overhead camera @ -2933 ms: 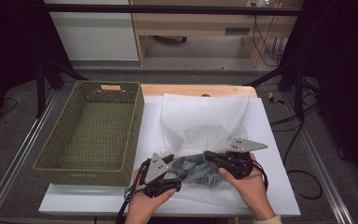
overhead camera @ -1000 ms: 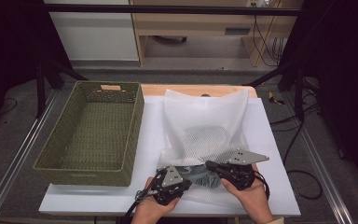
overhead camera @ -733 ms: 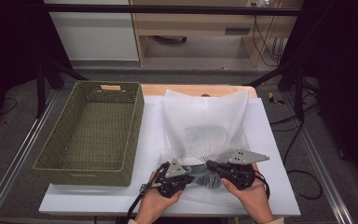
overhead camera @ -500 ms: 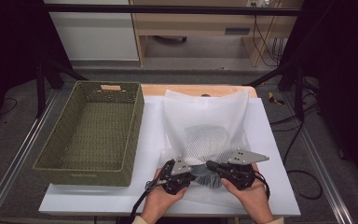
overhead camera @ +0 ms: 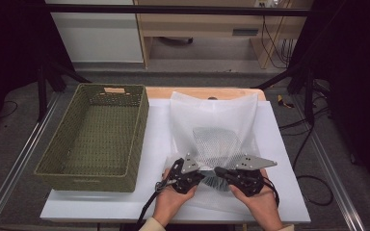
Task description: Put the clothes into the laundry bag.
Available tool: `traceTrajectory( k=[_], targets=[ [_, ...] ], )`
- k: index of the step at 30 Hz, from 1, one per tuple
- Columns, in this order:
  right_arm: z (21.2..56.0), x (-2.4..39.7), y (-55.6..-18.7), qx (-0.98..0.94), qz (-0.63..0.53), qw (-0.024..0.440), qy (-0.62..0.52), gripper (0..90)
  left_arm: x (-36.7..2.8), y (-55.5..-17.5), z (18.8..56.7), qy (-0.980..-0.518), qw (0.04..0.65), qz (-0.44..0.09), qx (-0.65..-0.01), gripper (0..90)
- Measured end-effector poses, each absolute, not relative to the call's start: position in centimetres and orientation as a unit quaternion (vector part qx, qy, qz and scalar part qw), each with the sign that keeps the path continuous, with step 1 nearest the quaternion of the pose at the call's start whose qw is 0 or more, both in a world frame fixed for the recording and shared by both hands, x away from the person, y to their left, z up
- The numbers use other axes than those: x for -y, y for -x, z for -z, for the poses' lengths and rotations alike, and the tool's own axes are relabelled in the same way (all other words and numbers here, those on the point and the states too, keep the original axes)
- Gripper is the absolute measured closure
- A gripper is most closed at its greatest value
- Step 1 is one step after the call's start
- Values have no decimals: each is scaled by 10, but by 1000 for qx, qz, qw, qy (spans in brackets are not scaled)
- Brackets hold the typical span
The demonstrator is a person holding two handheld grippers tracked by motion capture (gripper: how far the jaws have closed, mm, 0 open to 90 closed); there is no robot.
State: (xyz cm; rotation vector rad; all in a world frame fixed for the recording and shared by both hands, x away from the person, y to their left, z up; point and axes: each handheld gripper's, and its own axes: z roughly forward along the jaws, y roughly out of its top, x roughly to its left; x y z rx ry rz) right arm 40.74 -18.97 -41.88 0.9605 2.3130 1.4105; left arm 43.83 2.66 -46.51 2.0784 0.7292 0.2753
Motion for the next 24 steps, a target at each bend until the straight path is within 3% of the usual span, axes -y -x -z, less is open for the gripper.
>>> traceTrajectory(
  k=[24],
  targets=[
    [423, 194, -407, -793, -481, 139, -346, 896, -17, -448, 462, -839, 440, -121, -296, 900]
  ],
)
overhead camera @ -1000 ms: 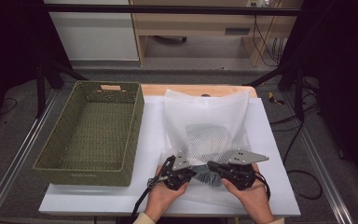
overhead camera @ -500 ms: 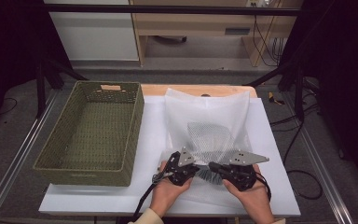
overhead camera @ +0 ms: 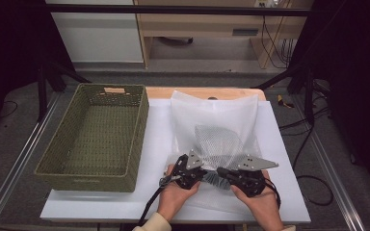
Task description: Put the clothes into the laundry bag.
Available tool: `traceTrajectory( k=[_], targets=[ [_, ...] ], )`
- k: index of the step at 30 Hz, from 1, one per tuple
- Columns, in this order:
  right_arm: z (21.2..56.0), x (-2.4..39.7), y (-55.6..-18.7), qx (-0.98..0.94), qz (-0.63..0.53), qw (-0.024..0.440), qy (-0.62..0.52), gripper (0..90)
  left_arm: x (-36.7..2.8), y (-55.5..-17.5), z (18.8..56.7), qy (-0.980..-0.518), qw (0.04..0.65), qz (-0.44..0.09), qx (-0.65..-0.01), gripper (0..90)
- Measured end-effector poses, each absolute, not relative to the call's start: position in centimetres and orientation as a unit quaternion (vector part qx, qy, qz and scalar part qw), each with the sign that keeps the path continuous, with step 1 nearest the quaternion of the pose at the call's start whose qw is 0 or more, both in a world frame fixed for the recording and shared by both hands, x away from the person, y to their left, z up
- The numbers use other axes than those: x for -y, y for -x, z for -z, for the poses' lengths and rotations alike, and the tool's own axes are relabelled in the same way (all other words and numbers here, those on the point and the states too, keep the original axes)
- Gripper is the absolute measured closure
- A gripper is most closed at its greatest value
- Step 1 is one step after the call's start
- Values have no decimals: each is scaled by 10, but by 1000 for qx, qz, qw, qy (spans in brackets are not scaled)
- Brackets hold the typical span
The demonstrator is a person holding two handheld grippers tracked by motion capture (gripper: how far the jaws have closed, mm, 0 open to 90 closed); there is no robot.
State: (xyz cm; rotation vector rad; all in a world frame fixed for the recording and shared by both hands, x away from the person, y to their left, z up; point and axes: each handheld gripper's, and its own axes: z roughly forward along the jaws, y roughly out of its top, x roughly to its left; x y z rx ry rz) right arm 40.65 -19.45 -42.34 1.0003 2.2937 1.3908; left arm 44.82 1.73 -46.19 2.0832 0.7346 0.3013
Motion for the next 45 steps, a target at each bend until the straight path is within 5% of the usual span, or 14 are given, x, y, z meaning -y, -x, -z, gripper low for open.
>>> traceTrajectory(
  k=[45],
  targets=[
    [423, 195, -407, -790, -485, 143, -346, 896, -6, -470, 464, -835, 426, -155, -313, 900]
  ],
)
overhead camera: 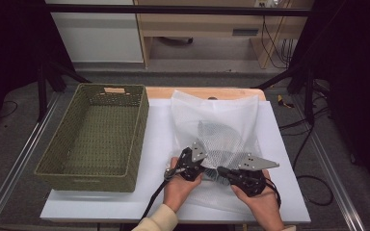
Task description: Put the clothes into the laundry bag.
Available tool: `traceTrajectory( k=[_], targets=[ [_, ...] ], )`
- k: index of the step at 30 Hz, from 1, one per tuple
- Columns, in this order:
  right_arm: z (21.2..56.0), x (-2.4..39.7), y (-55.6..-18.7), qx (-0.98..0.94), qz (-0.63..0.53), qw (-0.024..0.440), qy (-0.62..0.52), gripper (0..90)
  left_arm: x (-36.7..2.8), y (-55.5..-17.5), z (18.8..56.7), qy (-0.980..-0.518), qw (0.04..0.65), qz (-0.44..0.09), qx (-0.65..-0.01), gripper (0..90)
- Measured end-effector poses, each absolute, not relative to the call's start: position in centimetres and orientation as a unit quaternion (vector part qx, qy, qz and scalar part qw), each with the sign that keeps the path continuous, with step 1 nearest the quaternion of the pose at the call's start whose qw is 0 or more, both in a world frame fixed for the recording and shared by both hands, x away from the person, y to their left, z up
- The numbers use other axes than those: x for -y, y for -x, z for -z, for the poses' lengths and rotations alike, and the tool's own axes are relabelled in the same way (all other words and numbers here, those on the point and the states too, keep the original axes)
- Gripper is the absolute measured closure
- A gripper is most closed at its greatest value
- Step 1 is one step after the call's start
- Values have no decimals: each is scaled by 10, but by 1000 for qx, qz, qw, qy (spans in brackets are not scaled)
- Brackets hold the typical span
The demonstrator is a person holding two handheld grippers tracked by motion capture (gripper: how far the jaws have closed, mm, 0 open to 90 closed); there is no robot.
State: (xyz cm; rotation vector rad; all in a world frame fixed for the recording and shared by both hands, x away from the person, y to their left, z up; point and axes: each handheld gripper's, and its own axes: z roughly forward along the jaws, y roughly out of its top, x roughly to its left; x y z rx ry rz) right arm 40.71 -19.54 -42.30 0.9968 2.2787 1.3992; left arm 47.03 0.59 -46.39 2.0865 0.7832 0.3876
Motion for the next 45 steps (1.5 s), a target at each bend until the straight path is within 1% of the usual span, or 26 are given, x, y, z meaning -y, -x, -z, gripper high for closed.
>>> traceTrajectory(
  k=[9, 30, 37, 45],
  targets=[
    [423, 195, -408, -789, -486, 144, -347, 896, -5, -476, 464, -832, 422, -165, -320, 900],
    [423, 193, -413, -789, -483, 148, -350, 896, -3, -484, 466, -822, 428, -169, -335, 900],
    [422, 195, -412, -791, -480, 151, -348, 896, -8, -474, 462, -825, 433, -159, -326, 900],
    [419, 200, -411, -789, -481, 155, -350, 896, -16, -447, 451, -826, 453, -143, -303, 900]
  ],
)
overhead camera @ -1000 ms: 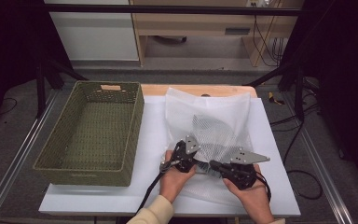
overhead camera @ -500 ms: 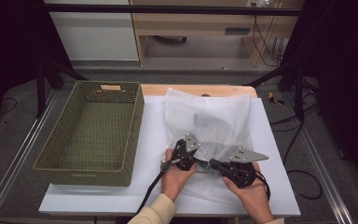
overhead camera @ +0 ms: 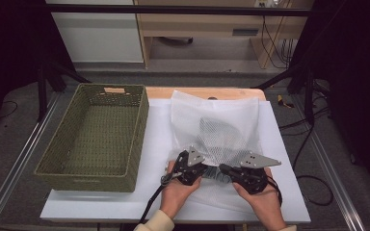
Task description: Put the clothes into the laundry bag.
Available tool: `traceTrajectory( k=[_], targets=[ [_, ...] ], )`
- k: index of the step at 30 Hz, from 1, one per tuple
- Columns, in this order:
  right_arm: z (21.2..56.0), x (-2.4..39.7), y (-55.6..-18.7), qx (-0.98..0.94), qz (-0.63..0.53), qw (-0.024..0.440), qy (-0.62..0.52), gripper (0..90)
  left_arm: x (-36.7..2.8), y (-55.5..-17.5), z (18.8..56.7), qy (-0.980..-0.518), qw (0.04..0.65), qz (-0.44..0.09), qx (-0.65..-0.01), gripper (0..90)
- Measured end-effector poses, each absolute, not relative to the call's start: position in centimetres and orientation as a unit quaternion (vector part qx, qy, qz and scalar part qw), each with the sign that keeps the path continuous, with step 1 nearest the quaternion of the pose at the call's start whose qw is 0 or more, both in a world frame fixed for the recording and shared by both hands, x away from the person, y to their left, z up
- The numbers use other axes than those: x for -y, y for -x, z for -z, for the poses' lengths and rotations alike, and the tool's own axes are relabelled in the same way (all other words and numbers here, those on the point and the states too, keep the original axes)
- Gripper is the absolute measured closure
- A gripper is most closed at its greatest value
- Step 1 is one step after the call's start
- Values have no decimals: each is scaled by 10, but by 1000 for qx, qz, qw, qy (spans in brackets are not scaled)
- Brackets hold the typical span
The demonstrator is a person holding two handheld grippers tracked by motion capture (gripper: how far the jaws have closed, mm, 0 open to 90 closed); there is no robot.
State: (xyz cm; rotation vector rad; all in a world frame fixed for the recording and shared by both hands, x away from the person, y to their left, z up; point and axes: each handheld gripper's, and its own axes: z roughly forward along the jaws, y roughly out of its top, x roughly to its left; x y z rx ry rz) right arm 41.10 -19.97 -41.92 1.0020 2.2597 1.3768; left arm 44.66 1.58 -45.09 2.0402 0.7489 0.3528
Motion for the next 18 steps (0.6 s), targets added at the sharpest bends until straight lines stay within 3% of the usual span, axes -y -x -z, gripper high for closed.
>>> traceTrajectory(
  k=[8, 18],
  targets=[
    [421, 201, -412, -790, -475, 157, -355, 896, -10, -418, 451, -837, 463, -103, -271, 900],
    [421, 202, -412, -793, -470, 157, -353, 896, 11, -414, 463, -847, 459, -73, -257, 900]
  ],
)
